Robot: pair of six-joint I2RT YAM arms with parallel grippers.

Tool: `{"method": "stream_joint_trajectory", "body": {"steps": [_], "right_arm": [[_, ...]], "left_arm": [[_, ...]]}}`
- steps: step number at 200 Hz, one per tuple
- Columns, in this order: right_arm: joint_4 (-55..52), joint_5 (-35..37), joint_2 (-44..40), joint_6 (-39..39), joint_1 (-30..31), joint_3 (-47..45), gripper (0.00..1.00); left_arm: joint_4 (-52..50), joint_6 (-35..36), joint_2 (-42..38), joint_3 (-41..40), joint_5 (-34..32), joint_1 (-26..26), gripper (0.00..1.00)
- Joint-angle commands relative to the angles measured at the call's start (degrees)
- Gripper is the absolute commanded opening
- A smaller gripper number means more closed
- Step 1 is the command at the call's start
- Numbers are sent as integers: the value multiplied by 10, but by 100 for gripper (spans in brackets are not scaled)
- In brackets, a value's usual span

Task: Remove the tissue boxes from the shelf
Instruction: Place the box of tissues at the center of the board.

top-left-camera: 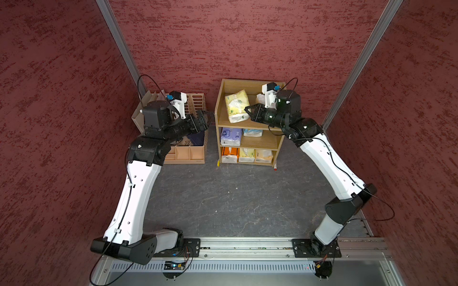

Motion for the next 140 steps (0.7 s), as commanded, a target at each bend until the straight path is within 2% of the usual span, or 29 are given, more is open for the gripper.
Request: {"method": "stream_joint_trajectory", "body": {"steps": [1,21,49,81,104,140], "right_arm": [[-36,-78,-40,-39,17,-25,0],[-64,-82,-72,-68,48,-78,0],[-114,-76,-99,-99,105,-170,0],[-31,-65,-115,-59,160,-310,0],[4,-27,-63,-46,207,-333,0],[73,-70,40,-17,239,-338,0]], "left_arm": [[41,-61,-18,-39,44,60,100],[58,-97,-37,-73,41,100,100],[9,-96,-45,-84,-11,106,100],[15,-116,-81,-155,-11,107,100],[-7,-121,-110,-186,-18,106,100],[-32,-111,-134,-218,-21,106,100]]}}
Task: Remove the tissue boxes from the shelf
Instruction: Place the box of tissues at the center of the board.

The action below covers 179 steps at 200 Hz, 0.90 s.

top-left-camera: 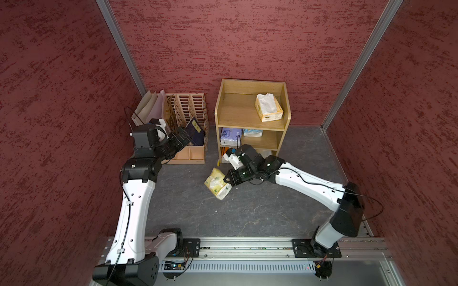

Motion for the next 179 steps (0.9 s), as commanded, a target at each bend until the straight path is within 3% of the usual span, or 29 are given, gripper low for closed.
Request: {"method": "stream_joint_trajectory", "body": {"steps": [1,47,60,90,140,179], "right_arm": [[91,-18,43,28,19,-5,0],[126,-7,72,38,26,-39,0],[112,9,76,39,26,-43,11],[62,58,72,39,25,-50,17],[31,152,-6,82,25,-105,30],[79,130,-70,157,26,-199,34]], "left_arm": [[-19,5,-13,-11,-5,3,100],[-57,32,-23,-31,-27,3,100],[-57,33,-29,-49,-26,3,100],[-51,28,-36,-87,-17,2,100],[-41,29,-21,-122,-5,0,100],[-42,36,4,-137,-3,-8,100]]}}
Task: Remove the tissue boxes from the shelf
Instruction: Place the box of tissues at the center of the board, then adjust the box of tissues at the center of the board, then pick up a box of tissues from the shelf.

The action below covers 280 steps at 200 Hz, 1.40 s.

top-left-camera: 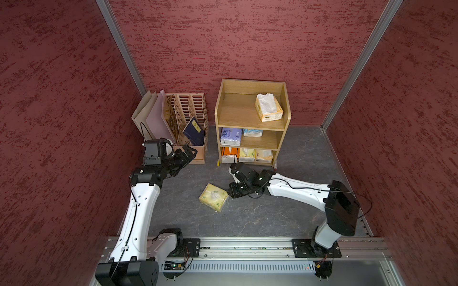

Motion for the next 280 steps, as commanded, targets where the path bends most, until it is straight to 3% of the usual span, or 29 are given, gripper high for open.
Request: {"method": "stream_joint_trajectory", "body": {"steps": [1,50,95,122,194,243,280], "right_arm": [[32,9,-32,60,0,-44,34],[29,-61,79,89,8,-15,32],[14,-60,160,74,2,64,31],[35,-53,164,87,-19,74,30],[20,-27,69,49,-56,75,31],[-96,108,-78,-21,-58,154,33],[-112,242,-151,-54,-61,222,33]], "left_arm": [[5,16,15,-12,8,-6,100],[2,12,32,-17,3,-32,100],[-17,17,34,7,-9,-48,100],[-26,17,26,12,-15,-49,100],[-4,2,31,28,-20,-69,100],[44,48,99,164,-22,-108,100],[78,44,179,265,-12,-143,100]]}}
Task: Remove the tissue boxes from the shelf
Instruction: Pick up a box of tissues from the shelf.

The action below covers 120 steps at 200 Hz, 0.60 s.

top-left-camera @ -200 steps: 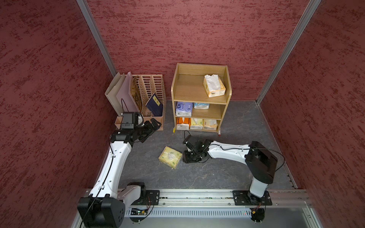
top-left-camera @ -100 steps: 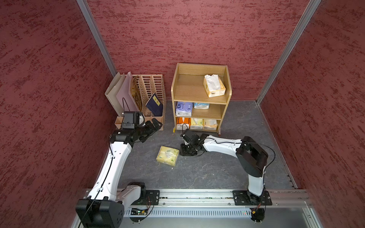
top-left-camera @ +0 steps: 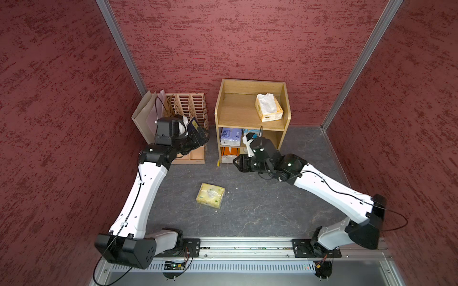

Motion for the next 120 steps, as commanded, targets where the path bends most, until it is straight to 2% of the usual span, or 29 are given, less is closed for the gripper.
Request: {"method": "stream_joint_trajectory", "body": {"steps": [1,21,34,51,78,120], "right_arm": [[-39,134,-29,-41,-5,40,33],[-20,220,-35,-56,-11,64,31],[7,249,-28,-66,-27,78,36],[16,261,-7,-77,-46,120,42],[-19,275,35,-88,-68,191,46],[-48,270,58,-50,-111,212,48]], "left_arm": [[38,9,40,51,3,-24,100],[72,7,58,64,4,-52,100],[108,5,60,57,8,-67,100],[132,1,67,57,10,-78,100],[128,2,86,76,22,-84,100],[113,24,87,81,10,-87,100]]}}
